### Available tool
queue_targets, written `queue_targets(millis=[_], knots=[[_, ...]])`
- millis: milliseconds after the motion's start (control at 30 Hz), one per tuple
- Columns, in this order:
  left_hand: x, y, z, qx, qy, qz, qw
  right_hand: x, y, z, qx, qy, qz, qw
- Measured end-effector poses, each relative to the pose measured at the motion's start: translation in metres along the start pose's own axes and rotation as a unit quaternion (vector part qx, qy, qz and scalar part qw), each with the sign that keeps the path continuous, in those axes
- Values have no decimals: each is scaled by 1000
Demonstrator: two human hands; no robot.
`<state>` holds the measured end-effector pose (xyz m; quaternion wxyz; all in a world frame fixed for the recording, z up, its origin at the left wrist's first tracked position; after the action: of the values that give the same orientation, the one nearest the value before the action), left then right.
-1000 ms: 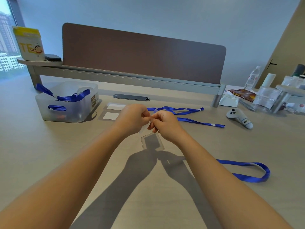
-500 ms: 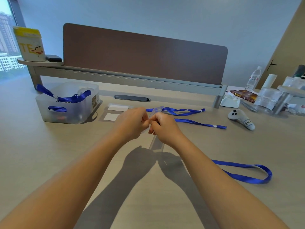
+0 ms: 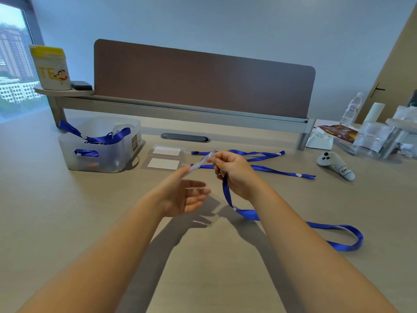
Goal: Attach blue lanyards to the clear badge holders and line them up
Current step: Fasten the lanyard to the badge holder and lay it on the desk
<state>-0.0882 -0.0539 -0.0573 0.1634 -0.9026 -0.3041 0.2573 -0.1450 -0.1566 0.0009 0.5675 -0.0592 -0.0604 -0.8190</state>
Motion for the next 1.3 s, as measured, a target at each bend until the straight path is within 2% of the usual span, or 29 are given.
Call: queue_targets(millis=[100,167,233,300,333,433,500,567,633,700,867,967,1033,1133,1200,1300], knots=[[1,-2,-16,-103,-107,-65,987,6,-4,-7,-64,-60,-9,996],[3,-6,-27,-148,-91,-109,979,14,-4,-15,-105,-141,-56,983],[2,-10,-38,-184,-71,-132,972,18,-6,-18,-114,-149,-128,974],[0,-14,-46,-212,-70,-142,964,11,-10,-21,-139,-57,-152,977],[-2,-16,-50,-226,-72,-142,961,4,-13,-24,-169,4,-139,976],[-7,-21,-56,-250,-71,-132,957,-23,-15,-41,-234,197,-40,951],[-8,-24,-56,-251,-82,-115,958,-35,-13,-47,-215,312,-1,925],[-6,-26,-53,-243,-93,-104,960,-37,-7,-47,-166,404,-15,899],[3,-26,-47,-235,-103,-112,960,-28,-3,-45,-118,481,-72,866],[16,-25,-39,-225,-103,-130,960,-13,0,-47,-92,511,-134,844],[48,-8,-14,-169,-40,-228,958,30,-2,-60,-101,485,-220,840],[63,7,-7,-155,3,-273,949,60,-7,-75,-150,374,-283,870],[71,16,-5,-148,-16,-289,946,81,-9,-82,-200,271,-302,892],[80,27,-7,-149,-59,-302,940,111,-9,-89,-265,166,-310,898],[81,34,-10,-151,-84,-300,938,129,-6,-89,-276,155,-306,898],[78,41,-15,-151,-124,-297,935,154,7,-87,-243,197,-330,891]])
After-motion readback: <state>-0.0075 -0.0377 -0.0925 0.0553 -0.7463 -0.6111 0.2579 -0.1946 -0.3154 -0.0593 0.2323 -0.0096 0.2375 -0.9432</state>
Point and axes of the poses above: each hand's wrist, its own y-axis towards the middle knuckle, its own x-axis out of the back of the hand, z = x × y, the point moved 5 cm from there along y, towards the middle knuckle, and after that the axes turned 3 degrees about z, right-handed, at the moved point
